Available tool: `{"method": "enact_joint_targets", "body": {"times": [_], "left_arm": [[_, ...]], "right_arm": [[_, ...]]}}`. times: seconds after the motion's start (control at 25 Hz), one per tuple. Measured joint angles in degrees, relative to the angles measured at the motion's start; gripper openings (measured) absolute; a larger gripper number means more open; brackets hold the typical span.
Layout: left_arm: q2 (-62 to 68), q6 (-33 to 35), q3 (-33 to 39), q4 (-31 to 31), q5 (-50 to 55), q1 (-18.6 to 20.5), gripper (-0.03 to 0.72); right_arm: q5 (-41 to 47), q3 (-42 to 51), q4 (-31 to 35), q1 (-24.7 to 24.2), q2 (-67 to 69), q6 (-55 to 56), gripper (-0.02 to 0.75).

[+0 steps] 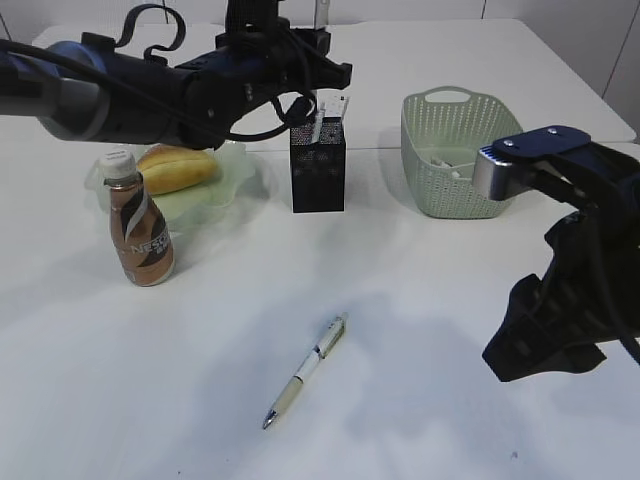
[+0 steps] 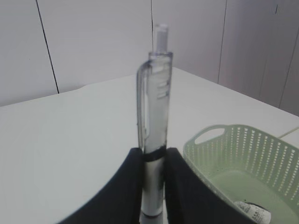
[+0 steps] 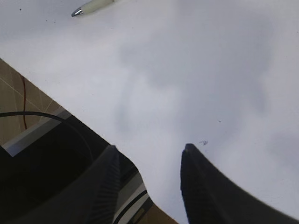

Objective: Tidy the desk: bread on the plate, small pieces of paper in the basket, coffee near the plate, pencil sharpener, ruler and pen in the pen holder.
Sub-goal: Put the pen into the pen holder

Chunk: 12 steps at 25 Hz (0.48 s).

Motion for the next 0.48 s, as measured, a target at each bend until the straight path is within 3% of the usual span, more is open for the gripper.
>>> {"method": "enact_joint_targets", "body": {"times": [0.48], "left_arm": [[5.11, 0.0, -2.07, -0.26, -3.23, 0.22, 0.086]], "right_arm": [[-0.04, 0.0, 0.0, 0.0, 0.0, 0.0, 0.352]]}}
